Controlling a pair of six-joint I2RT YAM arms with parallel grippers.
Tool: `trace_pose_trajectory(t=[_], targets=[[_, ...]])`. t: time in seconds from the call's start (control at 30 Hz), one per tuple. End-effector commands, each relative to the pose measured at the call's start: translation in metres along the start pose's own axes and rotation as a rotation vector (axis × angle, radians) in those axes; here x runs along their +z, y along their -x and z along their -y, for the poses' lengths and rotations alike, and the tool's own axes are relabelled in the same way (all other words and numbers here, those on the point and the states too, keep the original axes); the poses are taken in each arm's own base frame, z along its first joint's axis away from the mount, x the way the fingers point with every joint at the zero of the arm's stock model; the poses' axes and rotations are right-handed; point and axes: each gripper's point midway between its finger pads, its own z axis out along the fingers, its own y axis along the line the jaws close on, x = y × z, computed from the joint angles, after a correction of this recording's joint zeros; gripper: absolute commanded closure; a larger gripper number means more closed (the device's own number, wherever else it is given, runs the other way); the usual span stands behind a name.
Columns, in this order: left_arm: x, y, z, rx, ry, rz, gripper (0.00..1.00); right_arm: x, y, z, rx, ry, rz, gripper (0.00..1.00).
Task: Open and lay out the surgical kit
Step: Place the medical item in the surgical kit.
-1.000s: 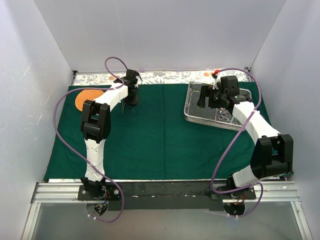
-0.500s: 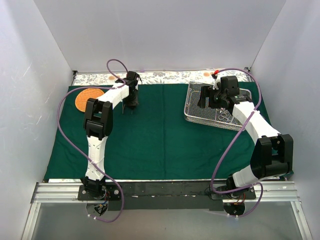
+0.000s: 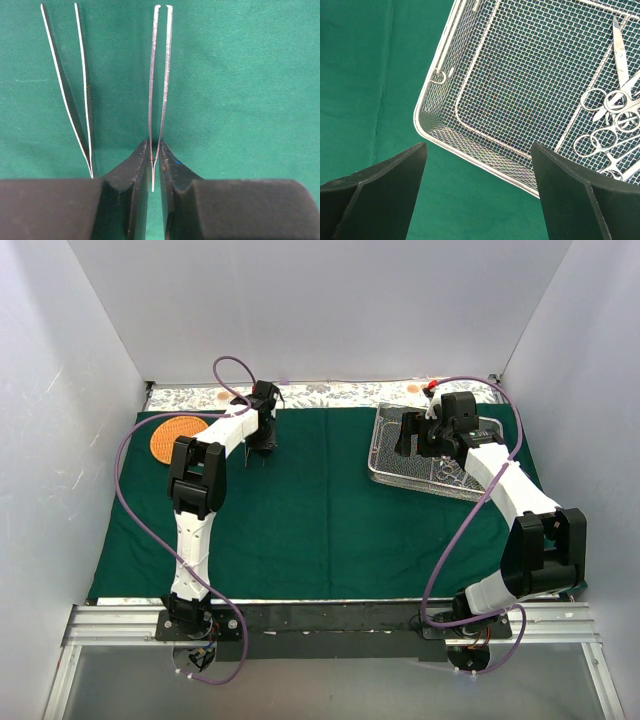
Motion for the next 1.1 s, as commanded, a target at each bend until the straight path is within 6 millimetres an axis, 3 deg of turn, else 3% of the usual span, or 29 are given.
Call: trace_pose_trajectory(t=[0.0,0.33,0.47,0.57,0.7,0.73,0.8,0.83,0.9,0.93,0.97,1.0,1.03,1.07], targets=[[-0.004,0.014,-0.003,-0.018,0.016,0.040,0.86,0.001,0.003,-0.002,-0.015,0.012,0.012,0.07],[-0.002,0.010,-0.003,-0.034,0.012,0.034,0.69,0.001,0.002,-0.001,-0.015,0.009,0.011,0.07],[-0.008,0.013,-0.002,-0.047,0.007,0.042,0.65,0.000,0.004,0.000,-0.018,-0.002,0.012,0.07],[-0.024,0.022,0.000,-0.071,-0.015,0.070,0.61,-0.001,0.007,0.003,-0.023,-0.021,0.017,0.07],[-0.061,0.038,0.007,-0.111,-0.080,0.133,0.53,-0.001,0.015,0.017,-0.027,-0.101,0.019,0.07],[-0.082,0.047,0.009,-0.125,-0.111,0.172,0.50,-0.001,0.018,0.020,-0.031,-0.117,0.021,0.07],[-0.098,0.049,0.009,-0.143,-0.136,0.206,0.45,-0.001,0.020,0.034,-0.031,-0.183,0.019,0.07],[-0.123,0.057,0.009,-0.155,-0.164,0.263,0.41,0.002,0.023,0.039,-0.028,-0.204,0.016,0.07],[-0.137,0.050,0.007,-0.169,-0.183,0.285,0.35,0.003,0.023,0.056,-0.004,-0.254,0.003,0.08],[-0.161,0.058,0.005,-0.181,-0.207,0.352,0.33,0.007,0.025,0.062,0.012,-0.270,-0.008,0.09],[-0.172,0.057,0.003,-0.185,-0.220,0.377,0.31,0.008,0.025,0.070,0.029,-0.297,-0.013,0.09],[-0.168,0.042,0.000,-0.186,-0.213,0.360,0.26,0.012,0.021,0.082,0.064,-0.326,-0.033,0.09],[-0.174,0.044,-0.001,-0.193,-0.220,0.397,0.23,0.012,0.025,0.089,0.082,-0.344,-0.027,0.10],[-0.194,0.042,-0.007,-0.203,-0.230,0.448,0.20,0.013,0.026,0.096,0.101,-0.363,-0.027,0.11]])
